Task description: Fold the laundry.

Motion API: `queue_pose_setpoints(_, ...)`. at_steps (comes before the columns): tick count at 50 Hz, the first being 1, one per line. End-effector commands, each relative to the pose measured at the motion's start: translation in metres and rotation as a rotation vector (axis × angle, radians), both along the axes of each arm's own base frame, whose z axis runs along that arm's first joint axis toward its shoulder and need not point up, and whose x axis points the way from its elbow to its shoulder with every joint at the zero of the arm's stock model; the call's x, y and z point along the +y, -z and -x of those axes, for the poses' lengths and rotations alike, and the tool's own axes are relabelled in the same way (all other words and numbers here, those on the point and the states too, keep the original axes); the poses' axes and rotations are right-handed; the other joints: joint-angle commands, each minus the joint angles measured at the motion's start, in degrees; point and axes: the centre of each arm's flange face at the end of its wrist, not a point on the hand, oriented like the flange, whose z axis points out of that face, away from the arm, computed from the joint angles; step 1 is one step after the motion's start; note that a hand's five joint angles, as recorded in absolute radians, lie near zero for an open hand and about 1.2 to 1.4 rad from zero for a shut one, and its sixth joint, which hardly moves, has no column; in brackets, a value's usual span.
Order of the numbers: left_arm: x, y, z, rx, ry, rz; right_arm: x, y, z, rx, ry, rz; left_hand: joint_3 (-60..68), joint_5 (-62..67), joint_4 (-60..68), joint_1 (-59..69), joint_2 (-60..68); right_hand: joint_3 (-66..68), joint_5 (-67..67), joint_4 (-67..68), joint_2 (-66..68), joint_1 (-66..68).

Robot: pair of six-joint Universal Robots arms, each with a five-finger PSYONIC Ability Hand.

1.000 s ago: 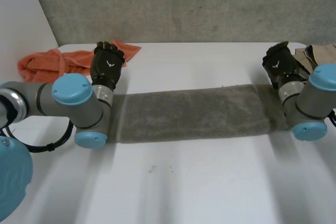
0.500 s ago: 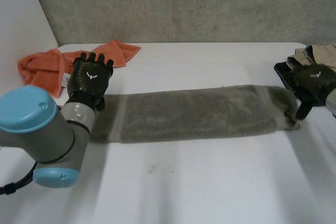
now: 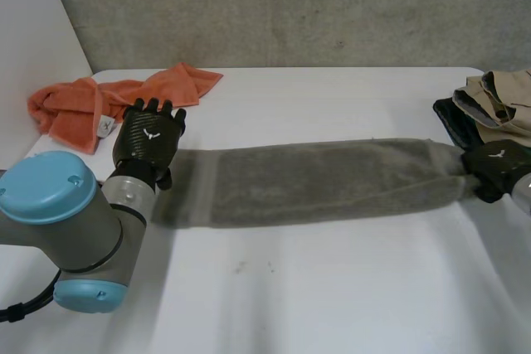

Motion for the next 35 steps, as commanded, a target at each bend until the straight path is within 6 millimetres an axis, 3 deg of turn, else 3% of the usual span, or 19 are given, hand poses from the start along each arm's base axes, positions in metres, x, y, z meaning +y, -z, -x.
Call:
queue_pose_setpoints(1, 0.003, -0.001, -0.001, -0.001, 0.000, -0.002, 0.000, -0.020, 0.036, 0.105, 0.112, 0.053, -2.0, -2.7, -1.7, -0.9, -1.7, 12.3, 14.6, 11.9, 12.6, 25.5)
queue_pose_setpoints(8, 0.007, -0.003, -0.006, -0.001, -0.007, -0.003, -0.002, -0.026, 0.057, 0.282, 0.095, 0.094, -2.0, -2.7, -1.7, -0.9, -1.7, 12.3, 14.6, 11.9, 12.6, 25.5)
queue_pose_setpoints(12, 0.008, -0.008, -0.009, 0.004, -0.012, 0.008, -0.001, -0.035, 0.038, 0.328, 0.023, 0.144, -2.0, -2.7, -1.7, -0.9, -1.7, 12.3, 14.6, 11.9, 12.6, 25.5)
queue_pose_setpoints(13, 0.008, -0.012, -0.010, 0.008, -0.014, 0.016, 0.003, -0.043, 0.013, 0.324, -0.043, 0.186, -2.0, -2.7, -1.7, -0.9, -1.7, 12.3, 14.6, 11.9, 12.6, 25.5)
queue_pose_setpoints(16, 0.007, -0.017, -0.012, 0.017, -0.023, 0.029, 0.012, -0.052, -0.025, 0.316, -0.141, 0.243, -2.0, -2.7, -1.7, -0.9, -1.7, 12.3, 14.6, 11.9, 12.6, 25.5)
queue_pose_setpoints(17, 0.005, -0.021, -0.015, 0.023, -0.030, 0.038, 0.019, -0.057, -0.048, 0.308, -0.199, 0.281, -2.0, -2.7, -1.7, -0.9, -1.7, 12.3, 14.6, 11.9, 12.6, 25.5)
queue_pose_setpoints(20, 0.003, -0.028, -0.020, 0.031, -0.047, 0.055, 0.028, -0.064, -0.082, 0.299, -0.281, 0.344, -2.0, -2.7, -1.7, -0.9, -1.7, 12.3, 14.6, 11.9, 12.6, 25.5)
queue_pose_setpoints(21, 0.003, -0.033, -0.023, 0.036, -0.053, 0.066, 0.035, -0.069, -0.104, 0.292, -0.332, 0.391, -2.0, -2.7, -1.7, -0.9, -1.7, 12.3, 14.6, 11.9, 12.6, 25.5)
queue_pose_setpoints(24, 0.002, -0.039, -0.027, 0.042, -0.067, 0.082, 0.050, -0.075, -0.146, 0.270, -0.433, 0.464, -2.0, -2.7, -1.7, -0.9, -1.7, 12.3, 14.6, 11.9, 12.6, 25.5)
queue_pose_setpoints(25, 0.002, -0.042, -0.030, 0.047, -0.073, 0.090, 0.061, -0.075, -0.172, 0.253, -0.495, 0.499, -2.0, -2.7, -1.7, -0.9, -1.7, 12.3, 14.6, 11.9, 12.6, 25.5)
queue_pose_setpoints(28, 0.002, -0.047, -0.034, 0.065, -0.078, 0.100, 0.075, -0.073, -0.208, 0.226, -0.579, 0.554, -2.0, -2.7, -1.7, -0.9, -1.7, 12.3, 14.6, 11.9, 12.6, 25.5)
queue_pose_setpoints(29, 0.002, -0.048, -0.035, 0.069, -0.078, 0.098, 0.084, -0.071, -0.229, 0.206, -0.625, 0.586, -2.0, -2.7, -1.7, -0.9, -1.7, 12.3, 14.6, 11.9, 12.6, 25.5)
queue_pose_setpoints(32, 0.003, -0.051, -0.037, 0.095, -0.071, 0.098, 0.104, -0.060, -0.267, 0.172, -0.723, 0.629, -2.0, -2.7, -1.7, -0.9, -1.7, 12.3, 14.6, 11.9, 12.6, 25.5)
queue_pose_setpoints(35, 0.003, -0.049, -0.037, 0.110, -0.065, 0.082, 0.122, -0.043, -0.290, 0.149, -0.799, 0.632, -2.0, -2.7, -1.7, -0.9, -1.7, 12.3, 14.6, 11.9, 12.6, 25.5)
